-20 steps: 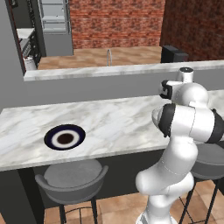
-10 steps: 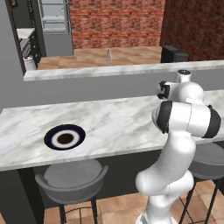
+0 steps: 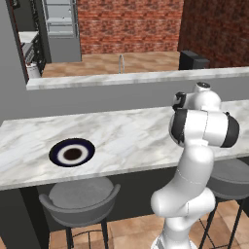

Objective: Pick the chicken drumstick and onion from their plates and place them in the bowl. Then put the bowl in the fridge.

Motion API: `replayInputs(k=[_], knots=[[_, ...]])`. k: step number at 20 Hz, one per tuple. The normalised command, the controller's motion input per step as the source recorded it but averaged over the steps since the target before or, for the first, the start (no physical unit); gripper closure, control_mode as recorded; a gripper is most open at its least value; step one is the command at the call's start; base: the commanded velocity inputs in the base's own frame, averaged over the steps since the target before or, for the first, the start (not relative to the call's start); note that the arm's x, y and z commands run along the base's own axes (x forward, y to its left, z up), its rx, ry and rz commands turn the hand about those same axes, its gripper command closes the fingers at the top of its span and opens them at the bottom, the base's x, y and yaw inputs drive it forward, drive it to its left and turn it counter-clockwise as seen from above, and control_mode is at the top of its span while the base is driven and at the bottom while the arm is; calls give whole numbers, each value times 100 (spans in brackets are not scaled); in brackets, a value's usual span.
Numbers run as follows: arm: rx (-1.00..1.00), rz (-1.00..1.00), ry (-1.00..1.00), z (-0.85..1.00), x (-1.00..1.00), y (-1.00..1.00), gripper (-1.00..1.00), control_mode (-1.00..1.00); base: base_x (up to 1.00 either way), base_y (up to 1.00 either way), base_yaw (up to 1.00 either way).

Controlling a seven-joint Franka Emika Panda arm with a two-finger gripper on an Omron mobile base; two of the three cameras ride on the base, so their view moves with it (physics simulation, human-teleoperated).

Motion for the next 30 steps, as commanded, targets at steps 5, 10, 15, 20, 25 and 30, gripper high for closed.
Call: replayInputs(k=[5, 10, 15, 20, 25, 30], knots=[[0, 0, 0, -26, 2, 8, 100, -100, 0, 0, 0], [0, 0, 0, -23, 5, 5, 100, -100, 0, 0, 0], [0, 0, 0, -12, 14, 4, 100, -100, 0, 0, 0], [0, 0, 0, -12, 10, 2, 100, -100, 0, 0, 0], [0, 0, 0, -14, 1, 0, 100, -100, 0, 0, 0], [0, 0, 0, -13, 2, 0, 100, -100, 0, 0, 0]])
